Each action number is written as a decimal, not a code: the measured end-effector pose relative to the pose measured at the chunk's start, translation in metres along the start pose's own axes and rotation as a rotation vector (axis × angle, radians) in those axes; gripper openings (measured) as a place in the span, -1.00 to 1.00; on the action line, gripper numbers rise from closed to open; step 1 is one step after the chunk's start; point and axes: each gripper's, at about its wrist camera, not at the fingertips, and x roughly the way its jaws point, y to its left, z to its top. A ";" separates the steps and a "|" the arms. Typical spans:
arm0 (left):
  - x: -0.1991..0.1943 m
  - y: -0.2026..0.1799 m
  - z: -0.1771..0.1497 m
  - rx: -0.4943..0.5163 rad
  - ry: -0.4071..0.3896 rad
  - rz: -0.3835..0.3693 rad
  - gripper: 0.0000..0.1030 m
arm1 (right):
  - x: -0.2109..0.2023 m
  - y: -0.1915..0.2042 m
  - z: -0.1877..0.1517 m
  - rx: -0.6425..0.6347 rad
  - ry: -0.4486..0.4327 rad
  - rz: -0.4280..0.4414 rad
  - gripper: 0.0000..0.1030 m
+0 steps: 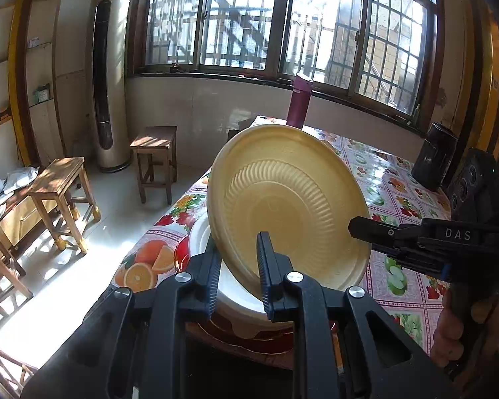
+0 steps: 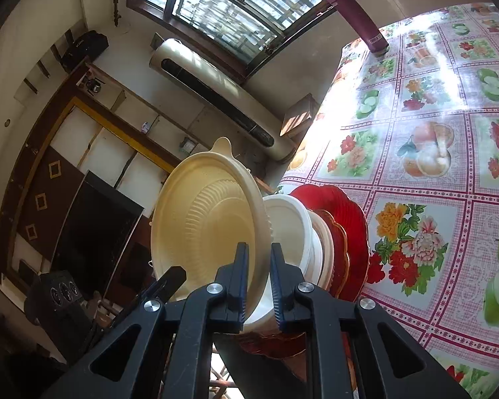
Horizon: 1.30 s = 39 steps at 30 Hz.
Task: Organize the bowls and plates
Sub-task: 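Carry the cream basket with both grippers over the bowl stack, then lower the cream basket into the white bowl and open both grippers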
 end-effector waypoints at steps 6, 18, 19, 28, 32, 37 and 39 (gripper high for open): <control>0.001 0.005 -0.008 0.004 0.011 0.027 -0.32 | 0.005 0.004 -0.006 -0.066 0.002 -0.060 -0.68; -0.035 -0.004 -0.003 0.080 -0.169 0.069 0.75 | -0.040 -0.018 0.004 -0.096 -0.131 -0.116 0.49; -0.036 -0.008 -0.002 0.086 -0.180 0.055 0.79 | -0.047 -0.027 0.007 -0.072 -0.145 -0.121 0.63; -0.034 -0.027 0.001 0.053 -0.163 0.017 1.00 | -0.109 -0.078 0.010 -0.073 -0.325 -0.142 0.99; -0.031 -0.019 0.002 -0.027 -0.140 0.087 1.00 | -0.120 -0.044 -0.002 -0.251 -0.394 -0.061 0.99; -0.037 -0.012 -0.006 -0.072 -0.151 0.248 1.00 | -0.108 -0.001 -0.027 -0.441 -0.374 -0.045 0.99; -0.038 -0.012 -0.011 -0.064 -0.147 0.302 1.00 | -0.101 0.014 -0.038 -0.461 -0.375 -0.086 0.99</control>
